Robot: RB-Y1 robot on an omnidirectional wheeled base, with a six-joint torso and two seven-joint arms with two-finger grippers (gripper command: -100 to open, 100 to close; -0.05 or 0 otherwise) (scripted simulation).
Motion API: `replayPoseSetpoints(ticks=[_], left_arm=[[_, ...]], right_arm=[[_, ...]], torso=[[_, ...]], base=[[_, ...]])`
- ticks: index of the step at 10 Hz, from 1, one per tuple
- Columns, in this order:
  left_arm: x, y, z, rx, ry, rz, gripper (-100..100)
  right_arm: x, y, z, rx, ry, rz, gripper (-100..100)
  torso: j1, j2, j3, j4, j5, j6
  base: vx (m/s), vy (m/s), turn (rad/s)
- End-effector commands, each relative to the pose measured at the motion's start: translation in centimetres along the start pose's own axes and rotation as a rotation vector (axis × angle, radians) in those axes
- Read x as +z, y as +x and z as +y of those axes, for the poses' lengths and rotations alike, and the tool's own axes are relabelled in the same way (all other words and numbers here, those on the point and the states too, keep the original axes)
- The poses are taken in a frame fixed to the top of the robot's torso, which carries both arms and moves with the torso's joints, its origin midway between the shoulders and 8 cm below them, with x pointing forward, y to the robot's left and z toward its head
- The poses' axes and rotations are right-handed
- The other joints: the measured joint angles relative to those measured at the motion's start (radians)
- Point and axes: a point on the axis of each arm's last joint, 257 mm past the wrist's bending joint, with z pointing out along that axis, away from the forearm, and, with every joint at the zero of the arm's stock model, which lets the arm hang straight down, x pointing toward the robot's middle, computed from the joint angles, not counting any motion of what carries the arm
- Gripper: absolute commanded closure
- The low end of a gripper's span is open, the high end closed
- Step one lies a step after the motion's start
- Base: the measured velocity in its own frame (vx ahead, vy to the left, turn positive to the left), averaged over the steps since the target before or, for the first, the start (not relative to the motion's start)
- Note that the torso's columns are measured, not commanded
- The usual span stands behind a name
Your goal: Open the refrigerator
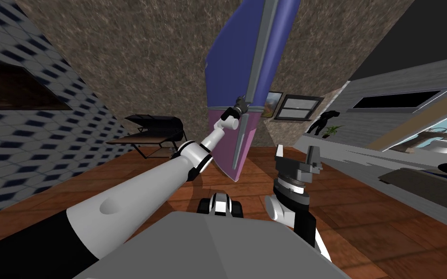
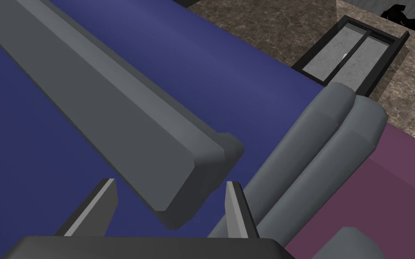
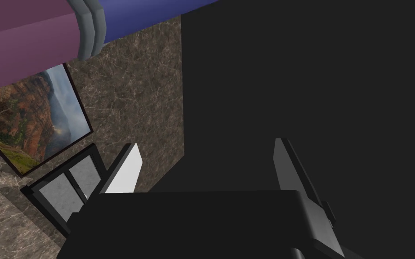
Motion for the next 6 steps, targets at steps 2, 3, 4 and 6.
replayPoseSetpoints(ticks=[2, 3, 4, 6], left_arm=[[0.2, 2.8, 0.8, -0.031, -0.009, 0.047, 100], [0.2, 2.8, 0.8, -0.031, -0.009, 0.047, 100], [0.3, 4.3, 1.5, -0.049, -0.02, 0.07, 100], [0.3, 5.8, 2.2, -0.068, -0.031, 0.094, 100]], right_arm=[[0.0, 0.0, 0.0, 0.0, 0.0, 0.0, 0], [0.0, 0.0, 0.0, 0.0, 0.0, 0.0, 0], [0.0, 0.0, 0.0, 0.0, 0.0, 0.0, 0], [0.0, 0.0, 0.0, 0.0, 0.0, 0.0, 0]], torso=[[0.002, 0.0, 0.0, 0.0, 0.001, 0.0], [0.003, 0.001, 0.001, 0.0, 0.001, 0.001], [0.002, 0.002, 0.001, 0.0, 0.001, 0.0], [-0.001, 0.002, 0.001, 0.001, 0.0, 0.001]], base=[[-0.028, 0.229, -0.036], [-0.041, 0.23, -0.035], [-0.056, 0.242, -0.035], [-0.019, 0.247, -0.033]])
